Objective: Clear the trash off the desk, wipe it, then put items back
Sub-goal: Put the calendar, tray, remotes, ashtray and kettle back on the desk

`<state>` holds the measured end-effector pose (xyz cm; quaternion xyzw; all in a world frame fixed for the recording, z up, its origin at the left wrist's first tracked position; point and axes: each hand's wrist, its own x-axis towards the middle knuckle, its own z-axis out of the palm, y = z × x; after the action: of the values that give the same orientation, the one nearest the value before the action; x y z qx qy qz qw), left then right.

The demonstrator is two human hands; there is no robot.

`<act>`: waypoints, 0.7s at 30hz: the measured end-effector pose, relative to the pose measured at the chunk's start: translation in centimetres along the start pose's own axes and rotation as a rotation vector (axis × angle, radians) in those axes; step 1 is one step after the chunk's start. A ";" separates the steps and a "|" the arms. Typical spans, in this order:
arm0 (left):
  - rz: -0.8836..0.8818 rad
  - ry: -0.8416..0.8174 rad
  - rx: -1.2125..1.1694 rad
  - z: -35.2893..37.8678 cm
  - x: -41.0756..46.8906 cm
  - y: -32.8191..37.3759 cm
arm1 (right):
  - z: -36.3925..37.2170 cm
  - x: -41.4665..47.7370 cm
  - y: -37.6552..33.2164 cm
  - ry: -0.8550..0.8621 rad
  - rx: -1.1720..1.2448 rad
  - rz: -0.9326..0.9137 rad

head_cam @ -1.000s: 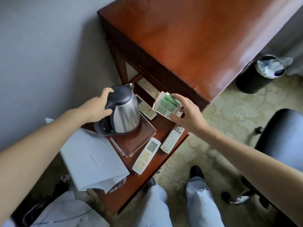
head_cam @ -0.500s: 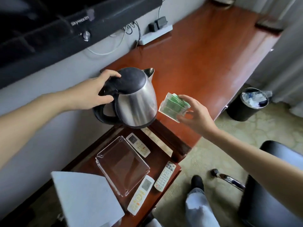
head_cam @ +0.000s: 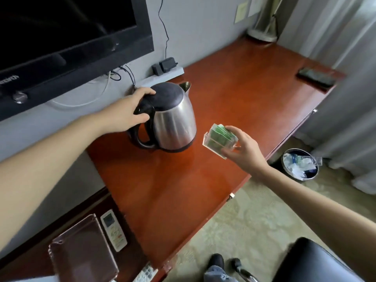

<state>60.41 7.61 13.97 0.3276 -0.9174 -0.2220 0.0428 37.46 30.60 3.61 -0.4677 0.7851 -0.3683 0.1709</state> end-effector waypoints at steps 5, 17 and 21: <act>-0.065 0.014 0.004 1.2 6.5 2.0 | -3.3 6.2 3.4 0.020 -0.005 0.020; -0.131 0.087 -0.032 2.4 20.2 -1.7 | -3.7 23.3 6.7 -0.015 0.009 0.019; -0.171 0.132 -0.048 3.5 24.1 -2.6 | -2.5 29.4 8.0 0.006 0.018 0.034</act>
<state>42.33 -7.79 8.08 0.4174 -0.8757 -0.2249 0.0918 16.22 8.73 1.61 -0.4516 0.7901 -0.3740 0.1790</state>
